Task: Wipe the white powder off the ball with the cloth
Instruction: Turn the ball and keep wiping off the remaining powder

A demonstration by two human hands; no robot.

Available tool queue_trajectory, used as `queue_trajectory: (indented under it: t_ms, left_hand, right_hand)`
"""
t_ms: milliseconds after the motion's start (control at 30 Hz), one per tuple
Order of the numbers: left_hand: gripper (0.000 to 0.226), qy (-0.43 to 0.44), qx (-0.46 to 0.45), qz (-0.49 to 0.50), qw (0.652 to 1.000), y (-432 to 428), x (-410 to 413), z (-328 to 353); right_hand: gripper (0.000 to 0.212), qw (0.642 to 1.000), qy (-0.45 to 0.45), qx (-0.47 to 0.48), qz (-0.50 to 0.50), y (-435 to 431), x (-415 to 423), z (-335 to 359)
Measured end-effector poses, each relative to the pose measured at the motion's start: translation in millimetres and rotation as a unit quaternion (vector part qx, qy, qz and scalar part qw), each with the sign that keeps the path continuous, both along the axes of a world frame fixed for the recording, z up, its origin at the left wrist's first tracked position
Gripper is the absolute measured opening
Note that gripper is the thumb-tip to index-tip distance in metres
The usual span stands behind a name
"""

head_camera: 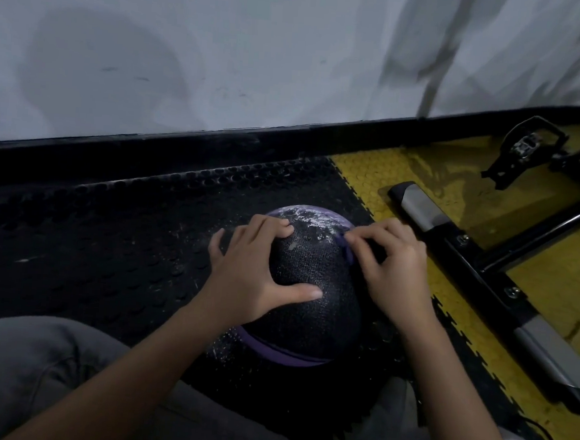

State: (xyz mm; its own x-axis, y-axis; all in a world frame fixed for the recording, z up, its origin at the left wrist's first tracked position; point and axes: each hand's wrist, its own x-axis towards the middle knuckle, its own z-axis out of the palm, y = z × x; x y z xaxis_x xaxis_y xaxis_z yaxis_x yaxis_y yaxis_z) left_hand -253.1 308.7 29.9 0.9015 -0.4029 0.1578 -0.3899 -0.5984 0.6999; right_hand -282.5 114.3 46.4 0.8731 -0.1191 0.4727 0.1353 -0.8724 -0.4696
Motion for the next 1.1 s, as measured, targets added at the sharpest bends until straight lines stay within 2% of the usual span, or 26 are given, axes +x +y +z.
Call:
queue_trajectory:
  t_ms: [67, 167, 233, 300, 367, 467, 533, 600, 700, 767, 833, 933, 1033, 1100]
  left_hand:
    - [0.083, -0.003, 0.001, -0.005, 1.000, -3, 0, 0]
    - [0.081, -0.009, 0.000, -0.001, 1.000, -4, -2, -1]
    - [0.079, -0.010, 0.000, 0.008, 1.000, -3, -3, -1]
    - [0.077, -0.009, 0.000, 0.011, 1.000, -1, -2, -2]
    - [0.076, -0.007, 0.001, 0.006, 1.000, 0, -2, -2]
    - [0.080, -0.006, 0.003, -0.003, 1.000, -1, -1, 0]
    - [0.084, -0.013, 0.005, -0.005, 1.000, -3, -2, -1]
    - [0.083, -0.021, 0.007, 0.001, 1.000, -4, -3, -1]
    - [0.080, -0.022, 0.009, 0.018, 1.000, -3, -4, -3]
    - [0.080, -0.024, 0.016, 0.025, 0.999, -2, -3, -4]
    - [0.079, -0.026, 0.019, 0.023, 0.999, -2, -3, -4]
    - [0.086, -0.035, 0.024, 0.007, 0.999, -3, -3, -2]
    - [0.086, -0.034, 0.017, -0.018, 0.999, -1, -3, 1]
    - [0.085, -0.032, 0.019, -0.031, 0.999, 0, -3, 2]
  right_hand:
    - [0.007, 0.996, 0.034, 0.066, -0.044, -18, 6, -3]
    - [0.009, 0.988, 0.038, 0.145, -0.033, -14, 1, -3]
    - [0.006, 0.994, 0.005, 0.107, 0.007, 2, -7, 0]
    - [0.010, 0.999, -0.017, 0.024, 0.043, 16, -13, 0]
    - [0.011, 0.998, -0.018, 0.003, 0.052, 13, -8, 0]
    - [0.007, 0.997, 0.011, 0.072, -0.019, -7, 5, -4]
    - [0.014, 0.985, 0.049, 0.157, -0.049, -15, 8, -2]
    - [0.020, 0.981, 0.050, 0.184, -0.042, -11, 4, 0]
    - [0.007, 0.995, 0.005, 0.100, 0.011, 11, -8, 2]
    - [0.016, 0.999, -0.020, 0.012, 0.041, 25, -13, 2]
    - [0.017, 0.998, -0.023, -0.011, 0.055, 22, -10, 2]
    - [0.006, 0.998, 0.006, 0.069, -0.006, -2, 2, -1]
    - [0.011, 0.982, 0.053, 0.178, -0.041, -15, 5, 2]
    - [0.012, 0.986, 0.043, 0.158, -0.022, -6, 0, 6]
